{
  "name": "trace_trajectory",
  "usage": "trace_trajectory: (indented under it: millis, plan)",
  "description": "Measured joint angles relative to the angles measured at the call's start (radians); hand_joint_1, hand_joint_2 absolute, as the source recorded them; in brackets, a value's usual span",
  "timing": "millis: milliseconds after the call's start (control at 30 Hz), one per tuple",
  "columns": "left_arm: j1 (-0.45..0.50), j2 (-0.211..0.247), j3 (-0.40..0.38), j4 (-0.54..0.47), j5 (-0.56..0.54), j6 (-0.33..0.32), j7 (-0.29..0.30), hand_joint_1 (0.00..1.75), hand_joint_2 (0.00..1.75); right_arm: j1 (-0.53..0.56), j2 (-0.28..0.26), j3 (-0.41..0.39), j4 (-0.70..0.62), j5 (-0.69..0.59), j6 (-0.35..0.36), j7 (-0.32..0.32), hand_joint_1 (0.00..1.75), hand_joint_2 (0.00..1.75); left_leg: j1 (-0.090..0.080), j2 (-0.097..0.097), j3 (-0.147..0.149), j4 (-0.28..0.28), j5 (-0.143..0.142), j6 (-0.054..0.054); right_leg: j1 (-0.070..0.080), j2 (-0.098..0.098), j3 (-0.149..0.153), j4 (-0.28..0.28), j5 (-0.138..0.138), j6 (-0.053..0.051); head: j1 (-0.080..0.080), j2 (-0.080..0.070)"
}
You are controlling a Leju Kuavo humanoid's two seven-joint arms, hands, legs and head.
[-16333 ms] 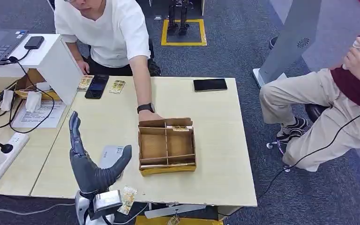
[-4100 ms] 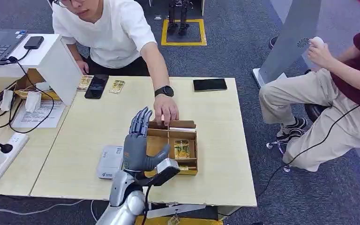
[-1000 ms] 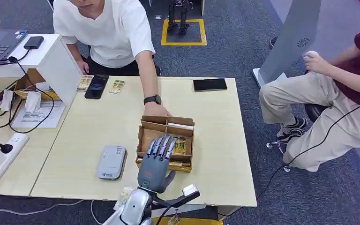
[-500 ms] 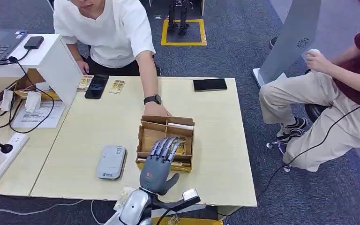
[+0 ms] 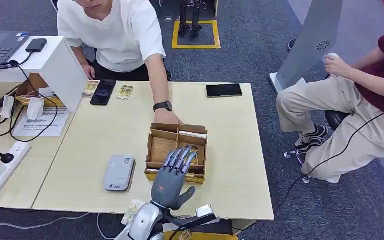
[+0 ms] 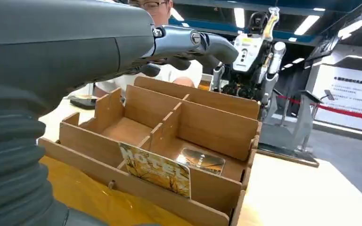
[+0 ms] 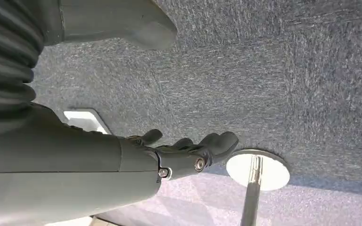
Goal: Pass the card to the sensor for recognition and then transmit it.
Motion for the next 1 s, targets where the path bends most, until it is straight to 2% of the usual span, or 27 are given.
trace_trajectory:
  millis: [333, 567, 767, 800, 833, 1000]
  plan:
    - [-0.005, -0.011, 0.0, 0.021, -0.034, 0.0, 0.025, 0.0, 1.75, -0.004, 0.0, 0.005, 0.003, 0.006, 0.0, 0.005, 0.0, 1.75, 0.0, 0.0, 0.0, 0.0, 0.0, 0.0, 0.0, 0.0, 0.0, 0.0, 0.0, 0.0, 0.0, 0.0]
    - [-0.027, -0.019, 0.0, 0.064, -0.106, 0.0, 0.109, 0.0, 1.75, -0.01, 0.0, 0.022, 0.006, 0.012, 0.0, 0.019, 0.0, 1.75, 0.0, 0.0, 0.0, 0.0, 0.0, 0.0, 0.0, 0.0, 0.0, 0.0, 0.0, 0.0, 0.0, 0.0]
    - [-0.037, -0.019, 0.0, 0.097, -0.142, 0.0, 0.155, 0.0, 1.75, -0.011, 0.0, 0.026, 0.01, 0.012, 0.0, 0.021, 0.0, 1.75, 0.0, 0.0, 0.0, 0.0, 0.0, 0.0, 0.0, 0.0, 0.0, 0.0, 0.0, 0.0, 0.0, 0.0]
    - [-0.04, -0.02, 0.0, 0.103, -0.149, 0.0, 0.164, 0.09, 1.75, -0.011, 0.0, 0.026, 0.011, 0.012, 0.0, 0.022, 0.0, 1.75, 0.0, 0.0, 0.0, 0.0, 0.0, 0.0, 0.0, 0.0, 0.0, 0.0, 0.0, 0.0, 0.0, 0.0]
    - [-0.043, -0.02, 0.0, 0.109, -0.154, 0.0, 0.17, 0.44, 1.75, -0.012, 0.0, 0.027, 0.012, 0.012, 0.0, 0.024, 0.0, 1.75, 0.0, 0.0, 0.0, 0.0, 0.0, 0.0, 0.0, 0.0, 0.0, 0.0, 0.0, 0.0, 0.0, 0.0]
    - [-0.051, -0.021, 0.0, 0.125, -0.164, 0.0, 0.185, 0.44, 1.75, -0.014, 0.0, 0.034, 0.016, 0.011, 0.0, 0.029, 0.0, 1.75, 0.0, 0.0, 0.0, 0.0, 0.0, 0.0, 0.0, 0.0, 0.0, 0.0, 0.0, 0.0, 0.0, 0.0]
